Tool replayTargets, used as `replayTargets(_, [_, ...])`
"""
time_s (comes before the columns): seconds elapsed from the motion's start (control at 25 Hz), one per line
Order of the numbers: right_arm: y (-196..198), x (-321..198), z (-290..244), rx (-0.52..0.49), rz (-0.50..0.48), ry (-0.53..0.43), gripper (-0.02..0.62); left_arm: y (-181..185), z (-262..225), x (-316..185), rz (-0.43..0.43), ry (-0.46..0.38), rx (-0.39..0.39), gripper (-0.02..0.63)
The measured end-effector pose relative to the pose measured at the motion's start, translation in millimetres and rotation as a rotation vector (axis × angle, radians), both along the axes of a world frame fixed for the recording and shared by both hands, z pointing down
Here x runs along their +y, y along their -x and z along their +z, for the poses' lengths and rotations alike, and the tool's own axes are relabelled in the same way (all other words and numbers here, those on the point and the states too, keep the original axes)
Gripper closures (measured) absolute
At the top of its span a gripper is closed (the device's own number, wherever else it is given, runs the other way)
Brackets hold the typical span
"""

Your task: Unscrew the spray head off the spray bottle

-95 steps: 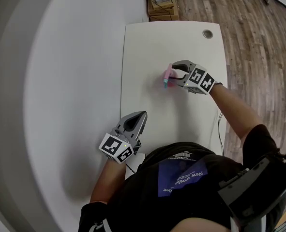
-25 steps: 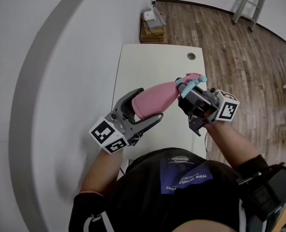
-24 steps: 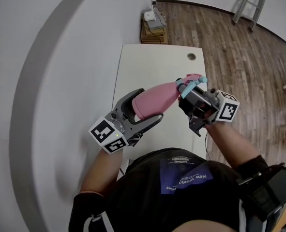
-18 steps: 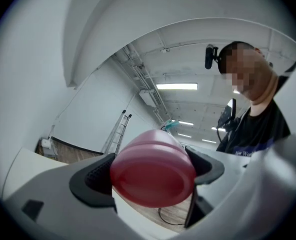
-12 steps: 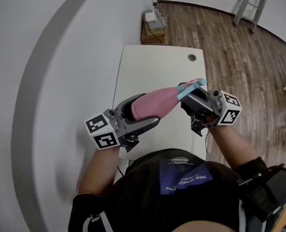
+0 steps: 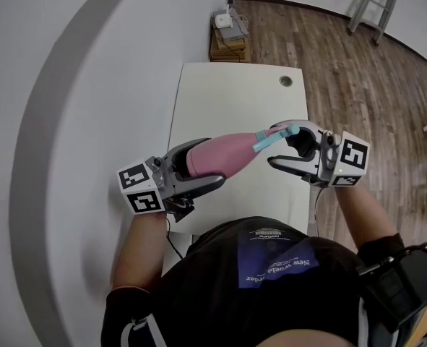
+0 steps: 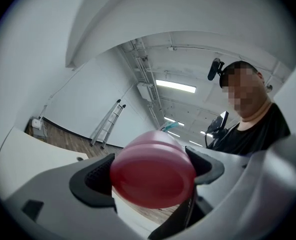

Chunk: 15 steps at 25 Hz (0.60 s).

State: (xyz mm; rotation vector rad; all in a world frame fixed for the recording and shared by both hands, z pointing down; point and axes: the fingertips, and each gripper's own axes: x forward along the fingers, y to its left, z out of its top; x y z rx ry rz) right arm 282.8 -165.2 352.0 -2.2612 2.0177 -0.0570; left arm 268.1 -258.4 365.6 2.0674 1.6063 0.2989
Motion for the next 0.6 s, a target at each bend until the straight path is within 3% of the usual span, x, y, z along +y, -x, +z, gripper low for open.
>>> replayTargets(0.12, [-3, 7, 4, 0.063, 0.006, 0.083, 0.339, 2, 7, 5, 0.045, -0.054, -0.007, 0.163])
replayTargets(0.36, [17, -9, 7, 0.256, -0.041, 0.220, 0.338, 4, 25, 8, 0.105, -0.115, -0.063, 0.163])
replayTargets(0.52, [23, -11, 13, 0.277, -0.078, 0.278, 0.442, 3, 27, 12, 0.116, -0.125, -0.094, 0.163])
replayTargets(0.6, [34, -10, 13, 0.273, -0.105, 0.287, 0.459, 12, 25, 14, 0.120, -0.138, -0.084, 0.163])
